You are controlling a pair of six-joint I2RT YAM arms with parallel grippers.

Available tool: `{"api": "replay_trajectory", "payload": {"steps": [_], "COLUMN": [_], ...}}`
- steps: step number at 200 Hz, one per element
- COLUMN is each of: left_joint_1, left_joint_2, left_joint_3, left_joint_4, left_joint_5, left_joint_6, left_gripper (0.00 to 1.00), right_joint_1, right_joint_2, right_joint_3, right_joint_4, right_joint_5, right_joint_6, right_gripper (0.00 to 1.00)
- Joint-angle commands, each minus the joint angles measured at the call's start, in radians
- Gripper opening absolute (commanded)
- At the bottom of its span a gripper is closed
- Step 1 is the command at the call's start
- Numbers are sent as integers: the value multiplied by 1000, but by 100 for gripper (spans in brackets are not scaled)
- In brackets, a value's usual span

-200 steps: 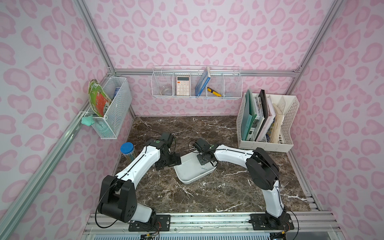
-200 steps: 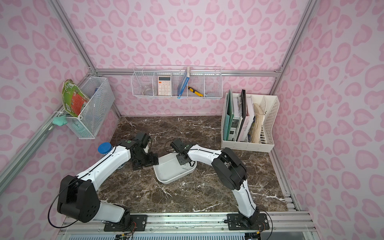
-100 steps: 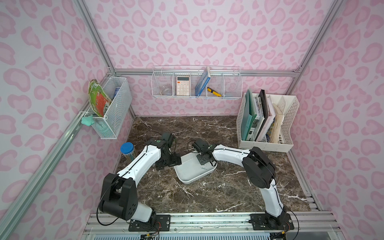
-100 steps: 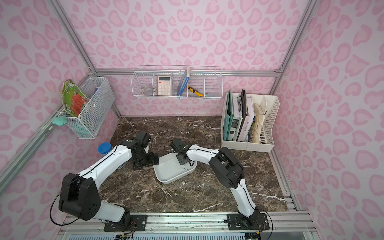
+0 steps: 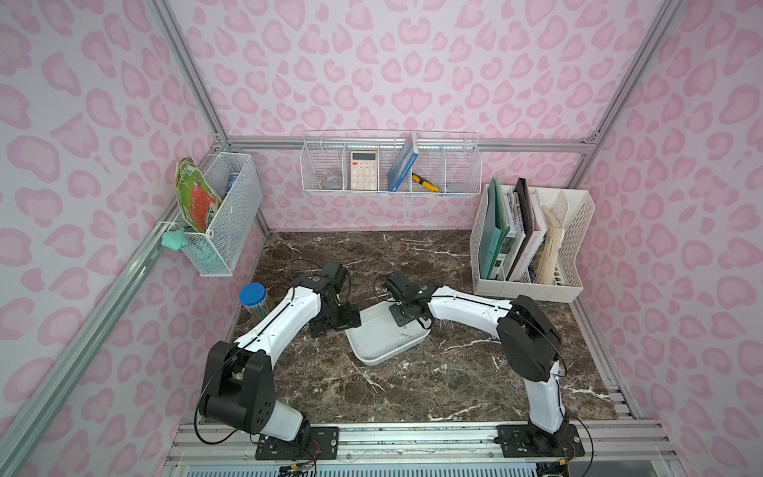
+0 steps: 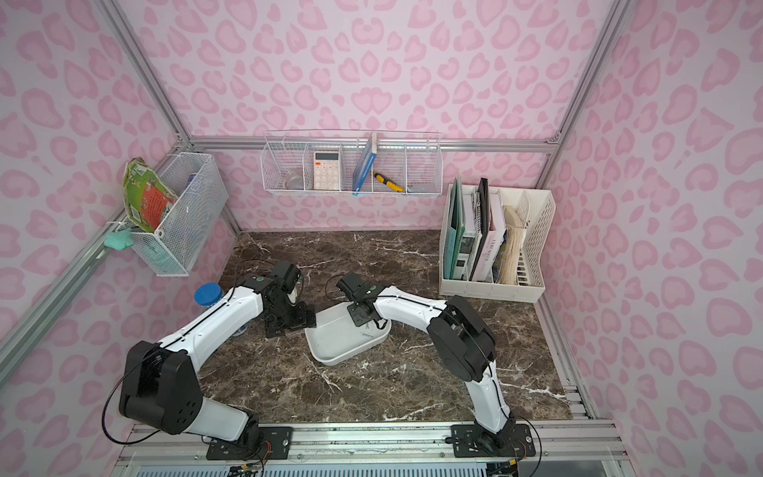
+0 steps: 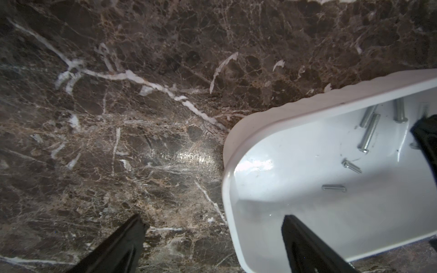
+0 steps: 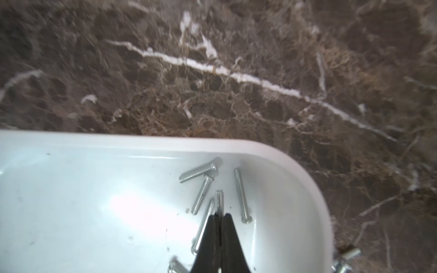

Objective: Take out the screws from the storage box
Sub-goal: Pick up the screw from the storage box, then place the screw at the center of the board.

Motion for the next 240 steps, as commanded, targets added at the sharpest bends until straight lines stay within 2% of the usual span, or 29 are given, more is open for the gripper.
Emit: {"api": "replay_trajectory", "payload": {"steps": [1,52,102,146,192,240], "left_joint_1": [1,0,1,-1,-1,-1], "left_joint_2": [9,10,12,21,33,32], "left_joint_3": [0,-3,-6,1,5,1], "left_joint_4": [-8,-7,-8,-12,-14,-15], "left_joint_5": [40,40,40,34,34,25], "left_joint_6": [21,18,16,16,17,17], "left_gripper": [95,95,95,95,95,95], "right_joint_1": [-10,-78,-176,-241,-262,-257], "right_joint_2": [-40,-172,-399,-434,-440,-444], "right_joint_3": [-23,-132,-381,-472,-536,-495], "right_joint_4": [36,70,151,135,191,181], "right_joint_5": [-39,-27,-11,-30,-45,-18], "right_joint_6": [31,120,234,238,216,160], "right_gripper": [2,0,0,0,11,22]}}
